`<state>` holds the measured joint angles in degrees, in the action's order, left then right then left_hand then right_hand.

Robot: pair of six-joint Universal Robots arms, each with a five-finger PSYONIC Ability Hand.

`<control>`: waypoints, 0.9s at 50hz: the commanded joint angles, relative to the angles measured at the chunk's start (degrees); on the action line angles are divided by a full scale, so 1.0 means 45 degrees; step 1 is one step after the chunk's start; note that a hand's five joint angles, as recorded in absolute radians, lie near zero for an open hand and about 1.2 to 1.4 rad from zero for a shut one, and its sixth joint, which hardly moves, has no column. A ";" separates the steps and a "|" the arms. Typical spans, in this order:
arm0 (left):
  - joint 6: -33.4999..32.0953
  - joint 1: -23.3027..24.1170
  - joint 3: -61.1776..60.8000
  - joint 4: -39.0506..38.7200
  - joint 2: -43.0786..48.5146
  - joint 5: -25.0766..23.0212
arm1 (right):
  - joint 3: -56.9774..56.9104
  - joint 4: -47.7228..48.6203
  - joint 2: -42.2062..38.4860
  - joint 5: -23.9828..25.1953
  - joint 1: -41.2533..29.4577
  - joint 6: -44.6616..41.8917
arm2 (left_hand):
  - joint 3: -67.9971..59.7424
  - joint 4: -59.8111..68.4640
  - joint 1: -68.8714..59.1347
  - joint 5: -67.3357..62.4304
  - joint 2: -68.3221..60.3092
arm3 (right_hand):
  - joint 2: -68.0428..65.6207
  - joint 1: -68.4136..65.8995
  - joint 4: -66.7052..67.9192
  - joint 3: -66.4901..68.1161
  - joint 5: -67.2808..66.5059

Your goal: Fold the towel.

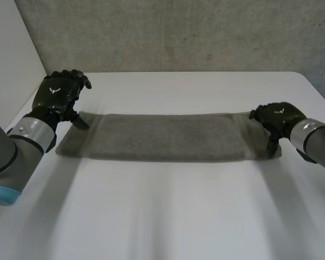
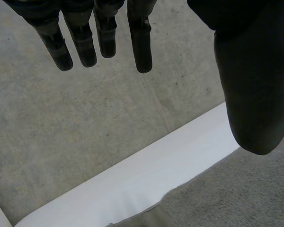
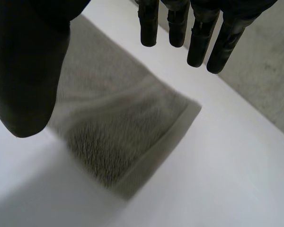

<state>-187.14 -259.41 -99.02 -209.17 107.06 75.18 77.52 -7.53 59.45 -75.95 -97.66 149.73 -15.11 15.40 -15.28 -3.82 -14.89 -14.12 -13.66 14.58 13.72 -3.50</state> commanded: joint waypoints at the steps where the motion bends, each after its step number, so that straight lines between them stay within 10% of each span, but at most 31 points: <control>1: -0.0034 -0.0185 -0.0592 -0.1289 0.0153 0.0012 | 0.0643 0.1279 -0.0690 0.0179 0.0588 0.0027 | 0.0565 -0.0630 0.0601 0.0278 0.0516 | -0.0104 -0.0208 0.0003 0.0193 -0.0242; 11: -0.0053 -0.0166 -0.1041 -0.2032 0.0134 0.0032 | 0.0742 0.2338 -0.1512 0.0335 0.0862 0.0008 | 0.0602 -0.0667 0.0639 0.0316 0.0553 | -0.1943 -0.2047 0.1842 0.2032 -0.2081; 24: -0.0073 -0.0107 -0.1100 -0.2267 0.0134 0.0032 | 0.0488 0.2494 -0.1922 0.1585 0.1135 0.0105 | 0.0640 -0.0705 0.0676 0.0353 0.0591 | -1.4630 -1.4734 1.4529 1.4719 -1.4768; 45: -0.0073 -0.0127 -0.1179 -0.2267 0.0173 0.0032 | -0.0624 0.0894 -0.1630 0.2131 0.3397 -0.0828 | 0.0714 -0.0779 0.0751 0.0428 0.0666 | -1.4639 -1.4743 1.4538 1.4728 -1.4777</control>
<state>-187.45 -259.90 -104.31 -219.38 107.85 75.33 77.14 -0.26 51.45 -67.94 -87.32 149.34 -15.11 15.40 -15.27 -3.82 -14.89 -73.77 -74.93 76.40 76.04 -65.81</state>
